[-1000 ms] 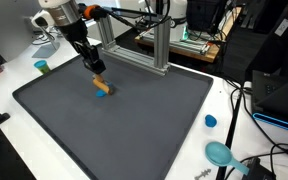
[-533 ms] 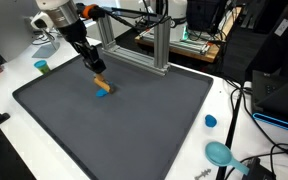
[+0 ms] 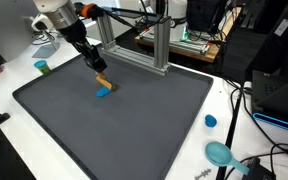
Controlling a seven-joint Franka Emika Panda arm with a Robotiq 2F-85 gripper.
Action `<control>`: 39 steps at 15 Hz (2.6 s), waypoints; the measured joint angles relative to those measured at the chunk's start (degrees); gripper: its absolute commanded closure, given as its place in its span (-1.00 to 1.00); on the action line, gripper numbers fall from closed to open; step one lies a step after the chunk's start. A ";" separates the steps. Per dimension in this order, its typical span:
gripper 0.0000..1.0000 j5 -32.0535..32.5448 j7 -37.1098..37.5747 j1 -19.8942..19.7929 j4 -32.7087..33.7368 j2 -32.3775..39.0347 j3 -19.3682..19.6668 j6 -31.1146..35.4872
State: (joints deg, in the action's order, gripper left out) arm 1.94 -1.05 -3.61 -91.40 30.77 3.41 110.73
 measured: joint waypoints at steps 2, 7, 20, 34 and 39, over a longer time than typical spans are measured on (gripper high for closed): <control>0.57 0.00 -0.17 -0.07 0.34 0.22 0.01 -0.68; 0.57 0.03 -0.52 -0.20 1.00 0.62 0.10 -2.90; 0.57 -0.95 -13.56 -2.16 -1.34 -1.05 -1.87 -6.22; 0.57 0.85 -51.12 -1.52 -11.65 -19.77 -5.15 -4.95; 0.07 0.82 -54.66 -1.47 -10.69 -18.87 -4.94 -4.97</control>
State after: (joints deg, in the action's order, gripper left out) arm 2.77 -55.71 -5.08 -102.09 11.90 -1.53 105.76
